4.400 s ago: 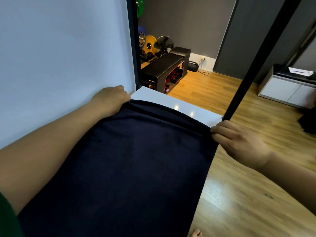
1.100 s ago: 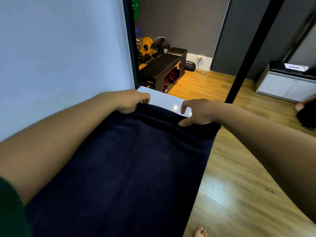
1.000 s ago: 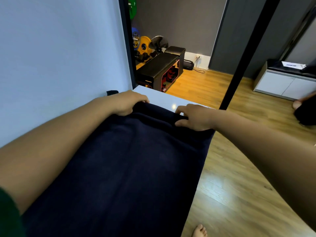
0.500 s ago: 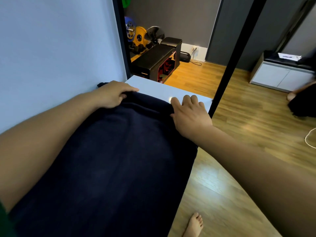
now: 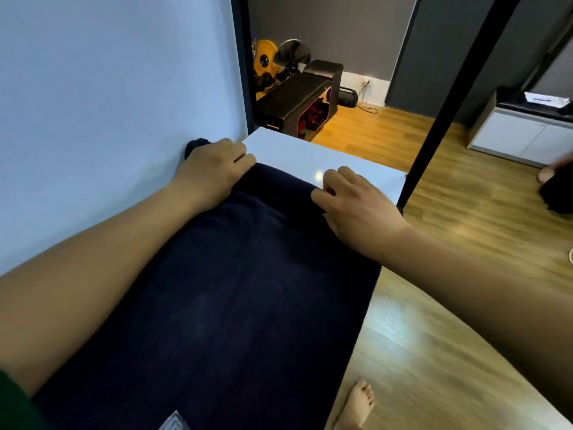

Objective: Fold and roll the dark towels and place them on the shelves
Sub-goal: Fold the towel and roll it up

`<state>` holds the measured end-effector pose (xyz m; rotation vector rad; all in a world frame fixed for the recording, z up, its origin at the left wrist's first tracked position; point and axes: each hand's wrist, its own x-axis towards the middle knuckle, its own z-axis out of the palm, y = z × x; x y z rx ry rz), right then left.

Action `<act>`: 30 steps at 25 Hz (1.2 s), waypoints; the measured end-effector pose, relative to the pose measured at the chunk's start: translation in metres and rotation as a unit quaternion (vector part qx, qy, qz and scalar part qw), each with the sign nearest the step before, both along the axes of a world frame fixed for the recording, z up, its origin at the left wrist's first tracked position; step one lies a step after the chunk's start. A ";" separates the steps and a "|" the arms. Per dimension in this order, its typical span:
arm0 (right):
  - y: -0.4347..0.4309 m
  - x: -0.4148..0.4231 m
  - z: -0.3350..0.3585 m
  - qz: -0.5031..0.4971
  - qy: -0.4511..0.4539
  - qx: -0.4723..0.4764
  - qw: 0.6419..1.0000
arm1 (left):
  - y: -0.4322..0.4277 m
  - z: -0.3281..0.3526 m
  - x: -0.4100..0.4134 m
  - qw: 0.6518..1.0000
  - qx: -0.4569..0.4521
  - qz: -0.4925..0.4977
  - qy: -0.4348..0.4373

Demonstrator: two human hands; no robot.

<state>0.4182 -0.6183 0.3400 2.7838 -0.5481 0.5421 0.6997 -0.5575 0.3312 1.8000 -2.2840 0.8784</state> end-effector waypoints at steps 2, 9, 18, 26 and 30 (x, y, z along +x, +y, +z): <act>0.015 -0.006 -0.001 0.002 -0.006 0.006 1.000 | 0.009 -0.004 -0.003 1.000 -0.013 -0.002 0.024; 0.035 0.011 0.022 -0.107 0.000 0.194 0.975 | 0.043 0.005 -0.002 0.995 0.044 -0.016 0.091; -0.003 0.006 0.036 -0.066 0.078 0.222 0.970 | 0.002 0.042 -0.005 0.970 0.233 0.007 0.063; 0.002 -0.002 0.006 -0.124 0.147 0.152 0.969 | -0.006 0.012 -0.005 0.970 0.210 0.017 0.123; -0.037 0.002 0.017 -0.144 0.200 0.178 0.953 | -0.044 0.015 -0.014 0.964 0.224 0.052 0.130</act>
